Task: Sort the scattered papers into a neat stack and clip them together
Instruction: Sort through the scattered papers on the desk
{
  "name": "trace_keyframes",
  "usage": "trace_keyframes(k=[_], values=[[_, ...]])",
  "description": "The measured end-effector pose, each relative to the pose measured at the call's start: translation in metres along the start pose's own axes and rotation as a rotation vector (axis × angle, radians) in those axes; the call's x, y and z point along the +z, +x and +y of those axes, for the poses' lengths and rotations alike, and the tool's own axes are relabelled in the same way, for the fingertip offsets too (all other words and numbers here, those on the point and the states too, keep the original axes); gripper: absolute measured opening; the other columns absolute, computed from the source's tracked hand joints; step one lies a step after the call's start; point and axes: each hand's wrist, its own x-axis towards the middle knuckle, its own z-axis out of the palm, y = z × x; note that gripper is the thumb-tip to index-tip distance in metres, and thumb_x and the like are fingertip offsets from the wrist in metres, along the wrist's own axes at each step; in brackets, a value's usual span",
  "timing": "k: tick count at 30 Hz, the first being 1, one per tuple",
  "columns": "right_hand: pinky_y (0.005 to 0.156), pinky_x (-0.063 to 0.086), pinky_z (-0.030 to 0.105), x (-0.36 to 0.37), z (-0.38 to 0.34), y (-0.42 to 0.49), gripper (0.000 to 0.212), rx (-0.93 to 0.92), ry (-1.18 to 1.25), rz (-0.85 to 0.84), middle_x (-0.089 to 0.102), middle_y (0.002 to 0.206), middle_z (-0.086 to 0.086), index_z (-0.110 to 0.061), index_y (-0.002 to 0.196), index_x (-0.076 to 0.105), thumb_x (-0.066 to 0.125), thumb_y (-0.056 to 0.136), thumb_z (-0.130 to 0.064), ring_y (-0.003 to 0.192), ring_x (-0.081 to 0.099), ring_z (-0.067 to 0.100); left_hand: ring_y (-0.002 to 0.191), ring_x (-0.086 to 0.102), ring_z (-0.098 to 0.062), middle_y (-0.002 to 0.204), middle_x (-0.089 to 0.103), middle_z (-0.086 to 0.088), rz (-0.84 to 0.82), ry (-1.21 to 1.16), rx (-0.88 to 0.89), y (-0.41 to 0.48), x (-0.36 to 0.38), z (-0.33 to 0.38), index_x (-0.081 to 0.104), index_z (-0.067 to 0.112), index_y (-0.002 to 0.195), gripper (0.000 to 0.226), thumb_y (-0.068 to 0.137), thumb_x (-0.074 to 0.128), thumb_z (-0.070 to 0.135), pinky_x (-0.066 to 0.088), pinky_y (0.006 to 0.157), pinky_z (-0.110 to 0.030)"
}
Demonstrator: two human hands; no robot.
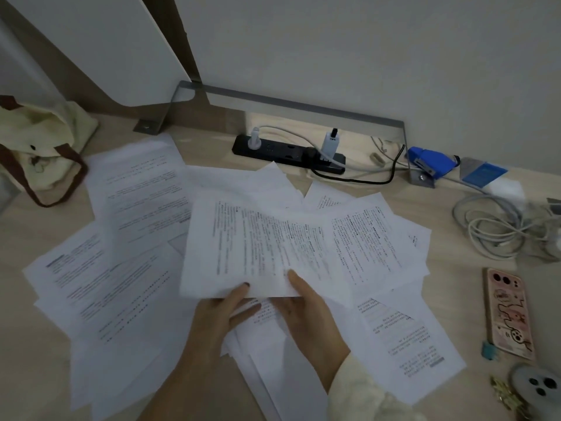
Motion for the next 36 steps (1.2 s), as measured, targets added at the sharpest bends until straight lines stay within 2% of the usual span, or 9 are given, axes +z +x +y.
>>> trace_keyframes(k=[4, 10, 15, 18, 23, 26, 27, 31, 36], values=[[0.060, 0.055, 0.021, -0.034, -0.038, 0.016, 0.009, -0.072, -0.055, 0.155, 0.065, 0.077, 0.006, -0.009, 0.083, 0.060, 0.052, 0.086, -0.007, 0.069, 0.066, 0.015, 0.103, 0.065, -0.020, 0.114, 0.066, -0.004, 0.083, 0.069, -0.031, 0.003, -0.018, 0.004, 0.057, 0.015, 0.118, 0.030, 0.088, 0.056, 0.020, 0.059, 0.076, -0.030], [0.096, 0.049, 0.044, -0.068, -0.101, 0.027, 0.033, 0.035, -0.513, -0.037, 0.067, 0.116, 0.011, -0.010, 0.114, 0.065, 0.063, 0.083, -0.021, 0.109, 0.063, 0.027, 0.118, 0.051, -0.021, 0.130, 0.052, -0.004, 0.186, 0.204, 0.024, 0.025, -0.045, 0.019, 0.050, 0.015, 0.125, 0.041, 0.087, 0.060, 0.025, 0.041, 0.100, -0.038], [0.073, 0.053, 0.030, -0.044, -0.112, 0.067, 0.019, 0.027, -1.116, 0.216, 0.067, 0.103, 0.011, -0.005, 0.100, 0.063, 0.056, 0.089, -0.018, 0.084, 0.064, 0.022, 0.131, 0.040, -0.021, 0.145, 0.036, -0.003, 0.185, 0.344, -0.082, 0.053, -0.028, 0.015, 0.032, 0.016, 0.142, 0.057, 0.091, 0.054, 0.026, 0.031, 0.110, -0.035], [0.088, 0.047, 0.038, -0.039, -0.096, 0.092, 0.027, -0.118, -1.349, 0.446, 0.056, 0.113, 0.018, 0.000, 0.105, 0.060, 0.054, 0.087, -0.019, 0.100, 0.056, 0.034, 0.132, 0.038, -0.026, 0.149, 0.032, -0.006, 0.232, 0.369, -0.168, 0.064, -0.019, 0.009, 0.027, 0.016, 0.144, 0.063, 0.089, 0.056, 0.025, 0.029, 0.113, -0.040], [0.092, 0.046, 0.042, -0.029, -0.073, 0.100, 0.033, -0.100, -1.273, 0.548, 0.045, 0.114, 0.015, -0.009, 0.116, 0.054, 0.051, 0.086, -0.022, 0.110, 0.048, 0.037, 0.107, 0.048, -0.021, 0.123, 0.050, -0.005, 0.222, 0.293, -0.246, 0.071, -0.011, 0.007, 0.031, 0.012, 0.140, 0.068, 0.082, 0.064, 0.022, 0.036, 0.094, -0.030], [0.092, 0.048, 0.047, -0.024, -0.067, 0.101, 0.044, -0.053, -1.156, 0.569, 0.054, 0.118, 0.013, -0.015, 0.126, 0.043, 0.054, 0.084, -0.025, 0.109, 0.053, 0.033, 0.090, 0.060, -0.027, 0.087, 0.069, 0.003, 0.181, 0.349, -0.226, 0.072, -0.008, 0.013, 0.061, 0.010, 0.103, 0.023, 0.081, 0.061, 0.016, 0.045, 0.083, -0.027], [0.090, 0.049, 0.045, -0.023, -0.067, 0.100, 0.045, -0.044, -1.110, 0.568, 0.057, 0.115, 0.011, -0.016, 0.127, 0.041, 0.054, 0.085, -0.024, 0.104, 0.055, 0.030, 0.091, 0.063, -0.029, 0.086, 0.072, 0.002, 0.156, 0.380, -0.203, 0.072, -0.008, 0.013, 0.065, 0.010, 0.094, 0.014, 0.083, 0.059, 0.016, 0.048, 0.082, -0.027], [0.074, 0.045, 0.029, -0.019, -0.074, 0.083, 0.033, -0.062, -0.858, 0.456, 0.055, 0.111, 0.010, -0.010, 0.123, 0.044, 0.050, 0.091, -0.011, 0.091, 0.054, 0.022, 0.095, 0.062, -0.014, 0.105, 0.066, 0.001, 0.070, 0.331, -0.165, 0.064, -0.008, 0.013, 0.058, 0.021, 0.115, 0.027, 0.088, 0.057, 0.017, 0.048, 0.074, -0.023], [0.067, 0.045, 0.020, -0.048, -0.085, 0.046, 0.028, -0.047, -0.748, 0.381, 0.060, 0.102, 0.000, -0.013, 0.118, 0.053, 0.053, 0.091, -0.018, 0.088, 0.058, 0.013, 0.100, 0.058, -0.011, 0.107, 0.061, 0.011, -0.014, 0.385, -0.140, 0.056, -0.005, 0.007, 0.046, 0.039, 0.118, 0.036, 0.088, 0.058, 0.021, 0.045, 0.097, -0.036]])
